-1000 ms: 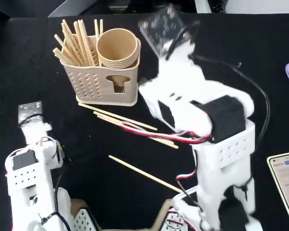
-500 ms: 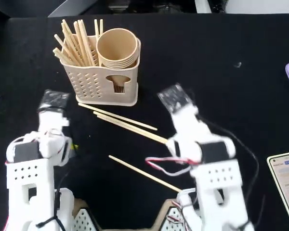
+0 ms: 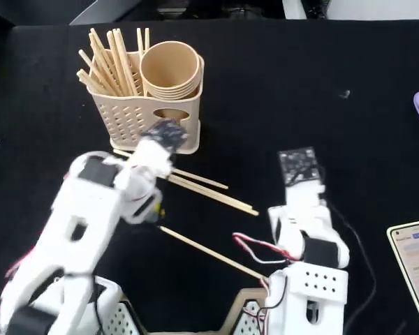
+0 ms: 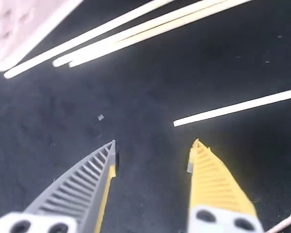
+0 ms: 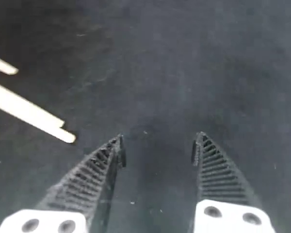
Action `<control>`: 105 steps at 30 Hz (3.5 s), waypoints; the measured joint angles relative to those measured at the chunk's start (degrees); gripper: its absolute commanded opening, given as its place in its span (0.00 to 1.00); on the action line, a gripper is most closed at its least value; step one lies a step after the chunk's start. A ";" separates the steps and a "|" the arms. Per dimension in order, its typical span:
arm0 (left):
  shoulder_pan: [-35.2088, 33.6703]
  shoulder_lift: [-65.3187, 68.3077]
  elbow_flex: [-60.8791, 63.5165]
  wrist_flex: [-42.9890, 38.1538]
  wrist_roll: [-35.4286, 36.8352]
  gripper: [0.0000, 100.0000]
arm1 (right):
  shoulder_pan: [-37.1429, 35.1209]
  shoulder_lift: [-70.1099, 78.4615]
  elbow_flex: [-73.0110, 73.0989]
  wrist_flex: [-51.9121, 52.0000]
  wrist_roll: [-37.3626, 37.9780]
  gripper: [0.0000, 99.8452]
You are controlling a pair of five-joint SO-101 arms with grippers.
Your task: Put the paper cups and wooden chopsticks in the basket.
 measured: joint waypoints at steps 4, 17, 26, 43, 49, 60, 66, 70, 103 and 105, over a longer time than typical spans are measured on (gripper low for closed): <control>3.43 12.48 -7.38 -0.09 0.00 0.25 | 5.27 0.00 2.02 -2.29 -2.64 0.23; 14.86 31.74 -13.89 -13.54 -1.76 0.25 | 11.52 0.00 2.02 -3.87 -7.47 0.23; 14.95 39.56 -14.24 -23.56 -5.71 0.30 | 11.52 0.00 2.02 -3.87 -7.47 0.23; 13.80 47.12 -28.75 -20.13 -17.58 0.31 | 11.52 0.00 2.02 -3.87 -7.47 0.23; 13.54 55.12 -33.32 -23.38 -17.85 0.31 | 11.52 0.00 2.02 -3.87 -7.47 0.23; 13.45 60.04 -38.42 -21.45 -17.85 0.28 | 11.52 0.00 2.02 -3.87 -7.47 0.23; 14.15 60.40 -40.44 -16.09 -17.85 0.14 | 11.52 0.00 2.02 -3.87 -7.47 0.23; 16.53 59.87 -40.18 -12.31 -18.02 0.05 | 11.52 0.00 2.02 -3.87 -7.47 0.23; 12.57 41.76 -17.23 -9.76 -6.59 0.18 | 11.52 0.00 2.02 -4.92 -7.47 0.23; 11.52 39.12 -16.35 -9.76 -6.33 0.19 | 11.52 0.00 2.02 -4.92 -7.47 0.23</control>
